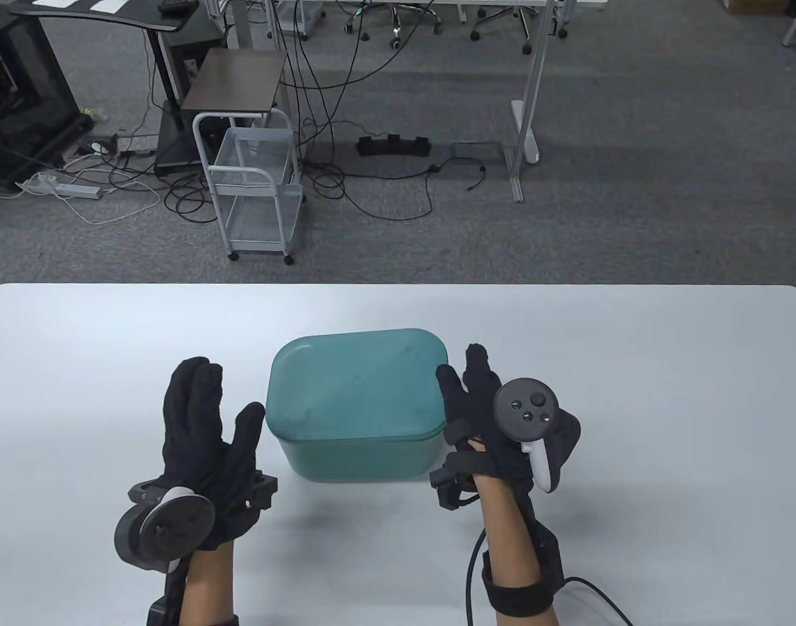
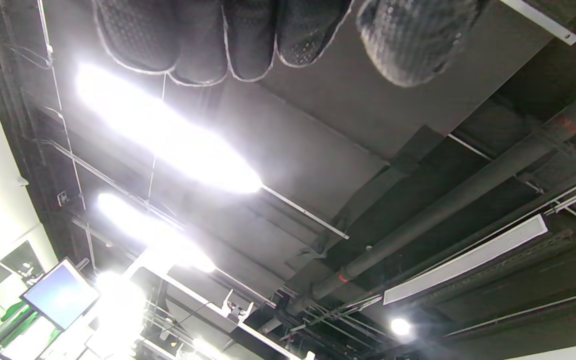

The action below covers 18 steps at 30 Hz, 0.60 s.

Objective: Cover the plastic storage box

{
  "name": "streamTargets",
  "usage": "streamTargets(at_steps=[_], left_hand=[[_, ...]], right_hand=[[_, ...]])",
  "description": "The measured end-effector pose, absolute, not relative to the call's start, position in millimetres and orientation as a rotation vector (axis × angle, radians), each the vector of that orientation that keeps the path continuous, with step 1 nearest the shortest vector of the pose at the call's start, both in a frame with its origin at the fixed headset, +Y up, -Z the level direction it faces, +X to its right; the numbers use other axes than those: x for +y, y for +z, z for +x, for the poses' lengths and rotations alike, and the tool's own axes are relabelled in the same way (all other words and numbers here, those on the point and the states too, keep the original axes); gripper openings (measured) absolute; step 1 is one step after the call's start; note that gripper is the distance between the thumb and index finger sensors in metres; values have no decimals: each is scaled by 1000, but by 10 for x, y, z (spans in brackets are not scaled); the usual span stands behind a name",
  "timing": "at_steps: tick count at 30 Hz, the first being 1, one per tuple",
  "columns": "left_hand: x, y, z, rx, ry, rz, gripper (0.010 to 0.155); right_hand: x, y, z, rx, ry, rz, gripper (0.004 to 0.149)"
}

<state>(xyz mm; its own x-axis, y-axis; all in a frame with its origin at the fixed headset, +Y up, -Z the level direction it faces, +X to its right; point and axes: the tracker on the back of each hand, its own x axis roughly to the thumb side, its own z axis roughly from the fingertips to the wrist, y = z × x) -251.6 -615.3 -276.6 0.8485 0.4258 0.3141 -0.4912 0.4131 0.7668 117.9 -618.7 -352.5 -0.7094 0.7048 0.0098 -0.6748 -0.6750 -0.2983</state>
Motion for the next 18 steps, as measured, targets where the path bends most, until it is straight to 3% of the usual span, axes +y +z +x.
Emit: streamTargets(at_steps=[6,9,13,18], left_hand=[[-6299,-2926,-2266,-149,540,821,71],[-6443,-3040,-2133,-176,491,699,71],[-6664,-3158,-2004,-181,455,553,71],[-6958,-3228,-1881,-203,383,423,68]], right_hand=[[-5949,-3286,987,-685,2261,79,75],[-5967,-3222,767,-820,2386,191,72],[-6211,-3291,509,-761,2579,296,69],[-6592,-3455,405,-591,2712,278,70]])
